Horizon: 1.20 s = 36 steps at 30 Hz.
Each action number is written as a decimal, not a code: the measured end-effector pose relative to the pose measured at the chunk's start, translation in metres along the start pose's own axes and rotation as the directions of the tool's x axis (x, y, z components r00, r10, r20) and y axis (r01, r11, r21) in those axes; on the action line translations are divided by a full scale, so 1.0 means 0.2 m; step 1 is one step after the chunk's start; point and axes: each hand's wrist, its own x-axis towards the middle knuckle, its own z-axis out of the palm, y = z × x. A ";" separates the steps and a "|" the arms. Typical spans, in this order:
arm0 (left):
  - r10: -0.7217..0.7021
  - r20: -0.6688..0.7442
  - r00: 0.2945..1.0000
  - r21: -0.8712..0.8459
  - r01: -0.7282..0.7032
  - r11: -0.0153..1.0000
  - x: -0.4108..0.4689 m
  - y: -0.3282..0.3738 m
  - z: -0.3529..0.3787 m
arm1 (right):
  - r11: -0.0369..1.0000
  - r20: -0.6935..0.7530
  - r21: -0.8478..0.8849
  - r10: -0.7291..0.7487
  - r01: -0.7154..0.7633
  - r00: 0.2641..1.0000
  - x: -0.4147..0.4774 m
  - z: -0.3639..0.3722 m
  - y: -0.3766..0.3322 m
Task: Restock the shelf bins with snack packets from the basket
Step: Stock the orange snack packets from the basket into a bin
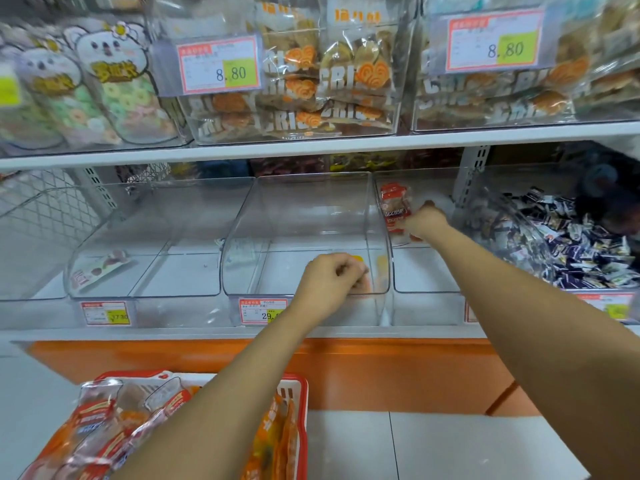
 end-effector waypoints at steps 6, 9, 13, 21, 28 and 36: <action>0.128 -0.368 0.921 -0.043 -0.155 0.987 -0.40 -0.13 -0.24 | 0.944 -0.314 0.092 -0.273 0.315 0.909 -0.56 -0.16 -0.07; -0.044 -0.273 0.961 0.101 0.074 0.992 -0.59 -0.43 -0.39 | 0.892 -0.314 -0.004 -0.430 0.452 0.846 -0.89 -0.08 -0.12; -0.334 -0.137 0.933 0.401 0.360 0.842 -0.84 -0.85 -0.50 | 0.812 0.044 -0.040 -0.580 0.582 0.813 -1.17 0.31 -0.16; -0.459 -0.122 0.880 0.592 0.435 0.678 -1.11 -1.10 -0.55 | 0.713 0.591 -0.234 -0.435 0.661 0.679 -1.40 1.23 0.04; -0.527 0.090 0.845 0.357 0.467 0.809 -1.03 -1.08 -0.46 | 0.737 0.539 -0.388 -0.305 0.553 0.785 -1.46 1.27 0.14; -0.491 -0.111 0.864 0.691 0.422 0.587 -1.03 -1.06 -0.23 | 0.739 0.465 -0.491 -0.225 0.461 0.856 -1.50 1.21 0.16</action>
